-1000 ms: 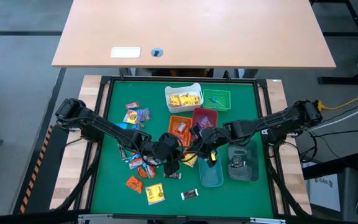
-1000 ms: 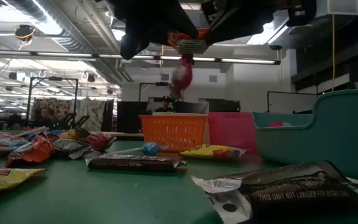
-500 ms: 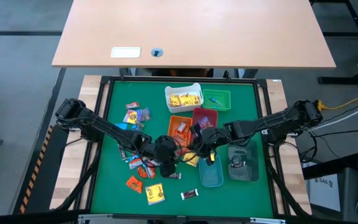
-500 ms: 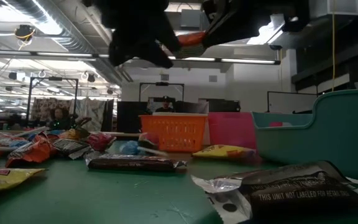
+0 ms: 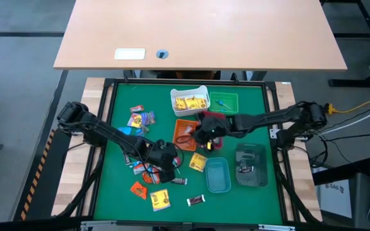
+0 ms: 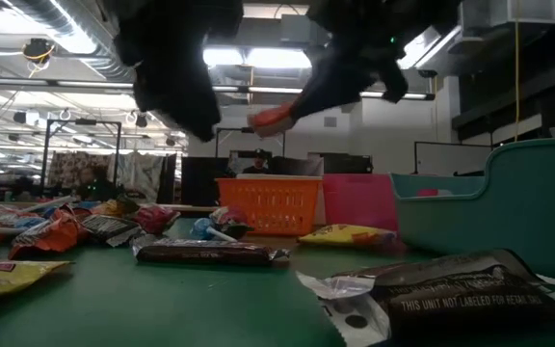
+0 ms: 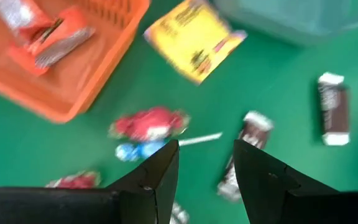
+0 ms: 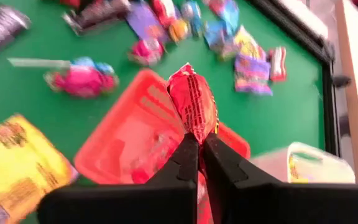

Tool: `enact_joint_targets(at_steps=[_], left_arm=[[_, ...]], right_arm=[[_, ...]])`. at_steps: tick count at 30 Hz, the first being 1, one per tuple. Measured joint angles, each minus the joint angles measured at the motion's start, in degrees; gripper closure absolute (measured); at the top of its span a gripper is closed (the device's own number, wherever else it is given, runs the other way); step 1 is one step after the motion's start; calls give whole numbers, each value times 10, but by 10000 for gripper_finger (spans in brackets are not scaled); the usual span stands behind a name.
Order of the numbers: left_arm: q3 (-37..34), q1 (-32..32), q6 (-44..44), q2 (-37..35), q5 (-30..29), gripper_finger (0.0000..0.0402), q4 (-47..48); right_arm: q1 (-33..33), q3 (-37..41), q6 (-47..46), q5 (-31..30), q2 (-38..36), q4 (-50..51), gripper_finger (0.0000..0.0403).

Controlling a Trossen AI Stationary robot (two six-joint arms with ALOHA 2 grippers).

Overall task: Sort candy
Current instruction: Put the orange chocolate into the orange basket, then put the red candy into the blue bin

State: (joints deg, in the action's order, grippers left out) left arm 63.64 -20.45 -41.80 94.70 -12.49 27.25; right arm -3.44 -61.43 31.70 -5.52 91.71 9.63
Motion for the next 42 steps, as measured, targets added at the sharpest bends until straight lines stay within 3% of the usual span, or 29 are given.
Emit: enact_joint_targets(at_steps=[9, 16, 23, 42], left_arm=[[0, 0, 37, 0, -14, 260, 124], [0, 5, 126, 0, -84, 260, 215], [0, 25, 229, 15, -91, 260, 213], [0, 77, 334, 90, -17, 260, 179]], right_arm=[[9, 0, 1, 2, 9, -3, 386], [9, 0, 1, 2, 9, -4, 302], [8, 0, 0, 2, 9, 0, 244], [-3, 0, -34, -9, -4, 15, 237]])
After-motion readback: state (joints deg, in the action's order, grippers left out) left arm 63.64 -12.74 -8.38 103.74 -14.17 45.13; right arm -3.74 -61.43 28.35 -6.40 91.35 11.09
